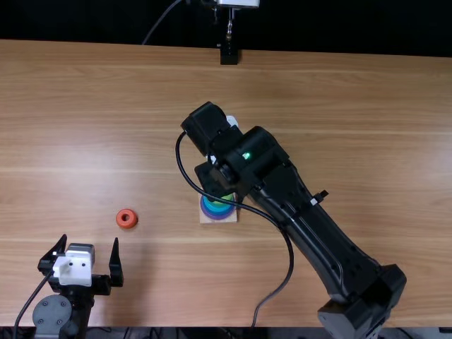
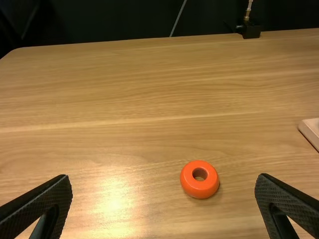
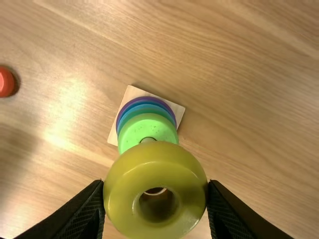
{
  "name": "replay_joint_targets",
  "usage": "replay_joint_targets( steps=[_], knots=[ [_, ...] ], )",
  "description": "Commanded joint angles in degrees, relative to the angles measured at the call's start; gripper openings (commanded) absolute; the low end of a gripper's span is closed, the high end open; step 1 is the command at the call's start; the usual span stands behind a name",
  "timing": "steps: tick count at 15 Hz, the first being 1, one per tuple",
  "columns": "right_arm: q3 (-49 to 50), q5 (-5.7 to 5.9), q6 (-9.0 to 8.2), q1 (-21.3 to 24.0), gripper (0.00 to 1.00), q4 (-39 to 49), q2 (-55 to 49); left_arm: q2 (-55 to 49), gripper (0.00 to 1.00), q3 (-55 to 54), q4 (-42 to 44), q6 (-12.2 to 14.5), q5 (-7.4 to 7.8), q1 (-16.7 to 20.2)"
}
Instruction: Build the Hanoi tower: stack the rings onto the peg from bottom to top in this color order: purple, dark blue, light blue, dark green, light green, yellow, orange.
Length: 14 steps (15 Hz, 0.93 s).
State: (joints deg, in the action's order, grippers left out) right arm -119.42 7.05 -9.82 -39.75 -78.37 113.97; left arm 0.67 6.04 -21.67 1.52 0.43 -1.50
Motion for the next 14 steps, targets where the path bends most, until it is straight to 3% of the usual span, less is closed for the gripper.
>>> replay_joint_targets(
  steps=[1,2,11,14],
  knots=[
    [1.1,0.33,-0.62,-0.4,0.71,-0.1,-3.1,-0.7,1.0,-6.0,-4.6,0.6,0.1,-0.2],
    [1.4,0.33,-0.62,-0.4,1.0,-0.1,-3.1,-0.7,1.0,-6.0,-4.6,0.6,0.1,-0.2],
    [2.3,0.76,-0.62,0.2,1.0,4.4,-4.6,-0.7,1.0,-6.0,-4.6,0.6,0.1,-0.2],
    [13.9,0.54,-0.19,5.3,1.0,14.5,-14.6,-0.7,1.0,-6.0,-4.6,0.6,0.1,-0.2]
  ],
)
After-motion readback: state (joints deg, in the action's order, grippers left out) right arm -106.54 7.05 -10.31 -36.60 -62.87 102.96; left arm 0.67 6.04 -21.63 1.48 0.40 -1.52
